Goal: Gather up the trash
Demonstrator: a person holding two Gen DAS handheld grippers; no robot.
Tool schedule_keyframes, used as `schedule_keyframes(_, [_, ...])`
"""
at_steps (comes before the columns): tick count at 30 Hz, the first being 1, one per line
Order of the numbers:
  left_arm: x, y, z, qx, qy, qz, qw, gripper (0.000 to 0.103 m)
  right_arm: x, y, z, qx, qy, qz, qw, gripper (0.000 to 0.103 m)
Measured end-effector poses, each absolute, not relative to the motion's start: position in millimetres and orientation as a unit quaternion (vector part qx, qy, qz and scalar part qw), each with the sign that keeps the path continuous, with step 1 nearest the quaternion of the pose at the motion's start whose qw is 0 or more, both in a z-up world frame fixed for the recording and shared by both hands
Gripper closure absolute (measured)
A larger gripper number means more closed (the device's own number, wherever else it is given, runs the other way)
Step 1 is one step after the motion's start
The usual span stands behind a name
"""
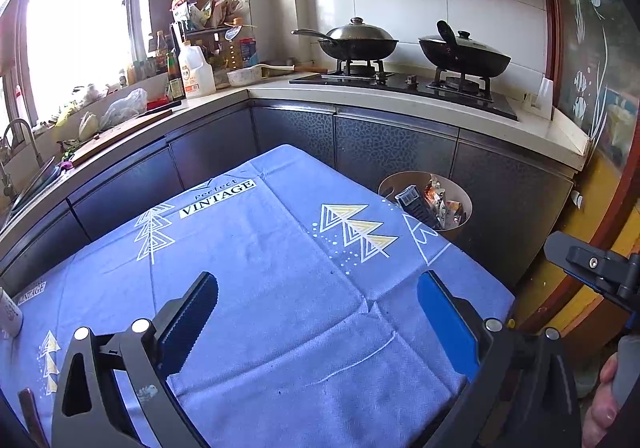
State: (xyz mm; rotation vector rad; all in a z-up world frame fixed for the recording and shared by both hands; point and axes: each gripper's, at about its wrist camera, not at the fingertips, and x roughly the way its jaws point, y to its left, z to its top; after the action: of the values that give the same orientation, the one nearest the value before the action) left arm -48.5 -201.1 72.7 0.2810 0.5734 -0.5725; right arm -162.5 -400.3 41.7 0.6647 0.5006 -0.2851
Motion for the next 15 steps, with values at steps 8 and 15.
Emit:
schedule_keyframes(8, [-53.2,-203.4,73.2,0.144,0.273,-0.277,0.910,0.004,-164.4,-400.4,39.0,0.323,0.242,-0.138,0.904,0.014])
schedule_keyframes(15, [-50.5,-201.5,73.2,0.133,0.277,-0.280,0.910,0.004,-165.9,-400.2,38.3,0.324,0.240,-0.139,0.904,0.014])
